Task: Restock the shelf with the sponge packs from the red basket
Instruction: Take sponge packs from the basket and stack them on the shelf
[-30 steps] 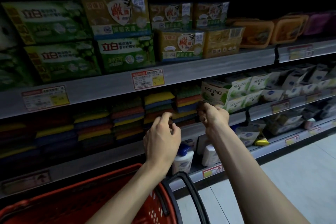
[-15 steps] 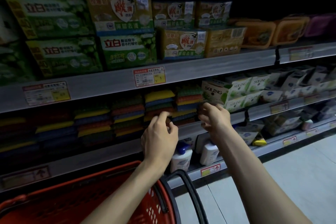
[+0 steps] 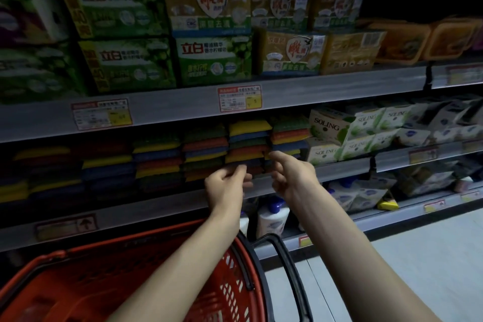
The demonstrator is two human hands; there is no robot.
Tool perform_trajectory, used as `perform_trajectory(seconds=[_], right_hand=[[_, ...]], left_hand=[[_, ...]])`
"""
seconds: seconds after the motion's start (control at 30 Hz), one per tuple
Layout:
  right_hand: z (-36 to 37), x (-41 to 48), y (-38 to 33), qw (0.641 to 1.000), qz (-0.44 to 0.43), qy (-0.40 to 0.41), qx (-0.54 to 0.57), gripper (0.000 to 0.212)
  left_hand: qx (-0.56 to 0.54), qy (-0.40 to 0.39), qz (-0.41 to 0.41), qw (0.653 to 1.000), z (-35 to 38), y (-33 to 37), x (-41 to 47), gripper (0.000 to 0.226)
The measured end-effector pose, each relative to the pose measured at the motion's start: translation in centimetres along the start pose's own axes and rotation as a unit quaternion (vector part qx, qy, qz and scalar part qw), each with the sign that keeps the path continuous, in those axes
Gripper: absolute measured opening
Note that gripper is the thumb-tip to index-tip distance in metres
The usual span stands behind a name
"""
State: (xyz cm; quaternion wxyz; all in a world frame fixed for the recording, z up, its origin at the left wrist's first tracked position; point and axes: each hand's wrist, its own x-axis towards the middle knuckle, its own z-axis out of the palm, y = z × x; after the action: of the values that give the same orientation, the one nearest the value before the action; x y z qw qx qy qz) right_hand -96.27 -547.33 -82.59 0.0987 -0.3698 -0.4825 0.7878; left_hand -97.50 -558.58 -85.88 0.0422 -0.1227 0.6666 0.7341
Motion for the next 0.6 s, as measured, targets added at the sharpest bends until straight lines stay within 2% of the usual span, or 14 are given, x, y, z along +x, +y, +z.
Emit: perform_trajectory(seconds=[0.23,0.43,0.6], right_hand=[[1.5,0.3,1.1,0.998,0.057,0.003,0.040,0.026],[2.1,0.9,1.4,0.995,0.072,0.002,0.063,0.018],[2.6,0.7,1.5,0.996,0.067,-0.002,0.061,0.020]], left_hand=[[-0.123,0.009,-0.092,0.988,0.1,1.1,0.1,0.016],[-0.150,0.020,-0.101,0.983,0.4,1.5,0.1,0.014],[-0.147,0.021,-0.096,0.984,0.3,1.5,0.1,0.013]])
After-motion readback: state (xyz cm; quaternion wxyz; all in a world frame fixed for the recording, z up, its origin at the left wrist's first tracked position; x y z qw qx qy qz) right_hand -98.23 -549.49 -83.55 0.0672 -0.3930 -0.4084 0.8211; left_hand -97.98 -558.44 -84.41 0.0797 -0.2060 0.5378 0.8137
